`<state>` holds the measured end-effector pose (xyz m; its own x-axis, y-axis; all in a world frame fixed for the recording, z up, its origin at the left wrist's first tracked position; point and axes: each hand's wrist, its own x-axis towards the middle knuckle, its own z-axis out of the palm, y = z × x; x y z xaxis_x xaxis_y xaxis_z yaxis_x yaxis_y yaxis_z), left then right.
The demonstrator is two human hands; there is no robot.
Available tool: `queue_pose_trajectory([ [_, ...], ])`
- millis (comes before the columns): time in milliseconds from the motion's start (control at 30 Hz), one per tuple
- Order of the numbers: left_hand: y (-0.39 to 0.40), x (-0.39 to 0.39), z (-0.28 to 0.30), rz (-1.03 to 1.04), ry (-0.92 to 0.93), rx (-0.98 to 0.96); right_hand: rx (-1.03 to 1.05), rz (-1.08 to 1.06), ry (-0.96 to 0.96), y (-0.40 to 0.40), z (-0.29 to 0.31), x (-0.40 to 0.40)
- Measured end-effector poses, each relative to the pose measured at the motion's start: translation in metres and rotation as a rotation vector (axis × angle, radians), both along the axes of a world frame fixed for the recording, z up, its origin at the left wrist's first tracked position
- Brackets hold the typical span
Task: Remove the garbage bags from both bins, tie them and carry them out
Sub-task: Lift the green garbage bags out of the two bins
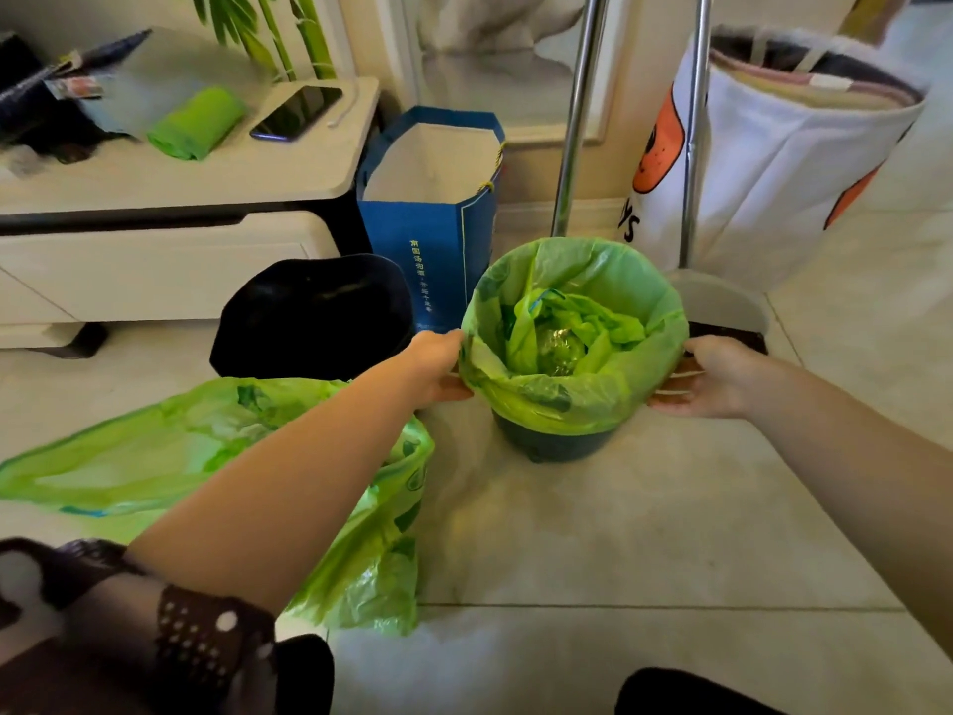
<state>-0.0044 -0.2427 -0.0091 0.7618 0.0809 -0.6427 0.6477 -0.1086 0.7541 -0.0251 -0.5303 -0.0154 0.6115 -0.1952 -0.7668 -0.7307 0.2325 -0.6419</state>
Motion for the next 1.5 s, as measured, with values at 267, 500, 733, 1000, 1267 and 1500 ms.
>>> queue_pose_trajectory([
  [267,-0.005,0.008,0.008,0.083,-0.019,-0.01,0.092,-0.062,0.013,-0.008,0.002,0.001],
  [500,-0.015,0.015,0.024,0.105,-0.199,0.048,-0.261,-0.184,-0.248,-0.002,0.024,0.015],
  [733,-0.013,0.021,0.038,0.122,-0.37,0.032,-0.145,-0.047,-0.513,0.015,0.039,0.013],
  [1000,0.022,0.019,0.042,0.178,-0.231,0.056,-0.28,0.033,-0.352,-0.002,0.049,-0.001],
  [1267,0.007,0.016,0.064,-0.016,-0.223,0.021,-0.376,0.054,-0.444,0.01,0.083,0.012],
  [1500,-0.005,0.034,0.109,0.157,-0.481,-0.103,-0.376,-0.296,-0.633,0.012,0.135,0.038],
])
